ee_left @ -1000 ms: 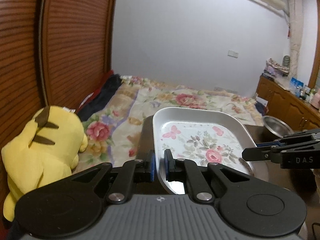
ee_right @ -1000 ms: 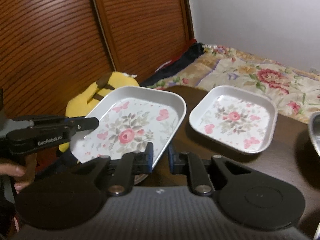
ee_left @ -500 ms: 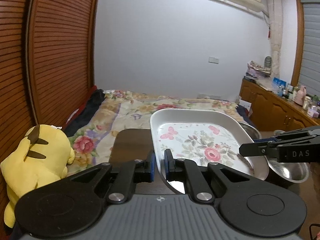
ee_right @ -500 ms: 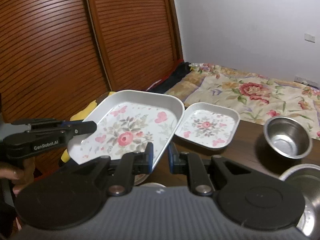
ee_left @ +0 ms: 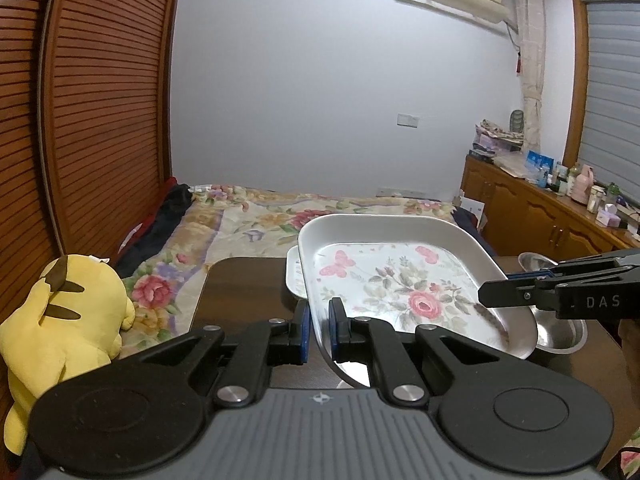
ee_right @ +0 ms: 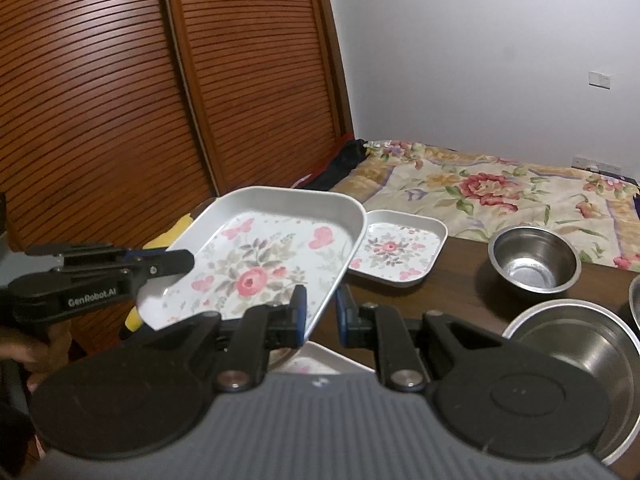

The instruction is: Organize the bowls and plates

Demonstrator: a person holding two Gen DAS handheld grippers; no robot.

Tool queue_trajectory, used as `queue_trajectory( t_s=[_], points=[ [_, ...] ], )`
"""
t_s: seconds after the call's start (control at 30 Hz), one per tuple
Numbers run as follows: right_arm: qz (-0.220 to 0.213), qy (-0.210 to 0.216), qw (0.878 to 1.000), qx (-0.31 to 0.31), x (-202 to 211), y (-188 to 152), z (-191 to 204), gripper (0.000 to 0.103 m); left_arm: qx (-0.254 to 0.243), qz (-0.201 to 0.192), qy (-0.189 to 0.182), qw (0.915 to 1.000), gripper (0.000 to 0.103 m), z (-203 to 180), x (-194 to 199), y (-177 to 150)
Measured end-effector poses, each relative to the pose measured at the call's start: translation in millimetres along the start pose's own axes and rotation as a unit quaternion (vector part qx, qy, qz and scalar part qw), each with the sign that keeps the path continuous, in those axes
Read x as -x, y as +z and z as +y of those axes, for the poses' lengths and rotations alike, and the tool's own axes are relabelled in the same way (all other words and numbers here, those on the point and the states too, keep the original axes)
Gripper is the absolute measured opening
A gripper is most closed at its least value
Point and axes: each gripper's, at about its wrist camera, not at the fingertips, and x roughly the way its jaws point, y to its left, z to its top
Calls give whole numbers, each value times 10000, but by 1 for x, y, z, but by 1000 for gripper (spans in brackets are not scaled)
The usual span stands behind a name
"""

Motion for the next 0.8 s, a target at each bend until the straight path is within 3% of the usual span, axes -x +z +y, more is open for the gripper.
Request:
queue_trajectory(
  t_s=[0.37,0.8],
  points=[
    [-3,2,10000,-23,12,-16,-1,17,-30,80,-89,9999,10,0,2,-12],
    [333,27,9994,-113,7,-56,-7,17,-114,466,-143,9987,10,-11,-7,-46]
  ],
)
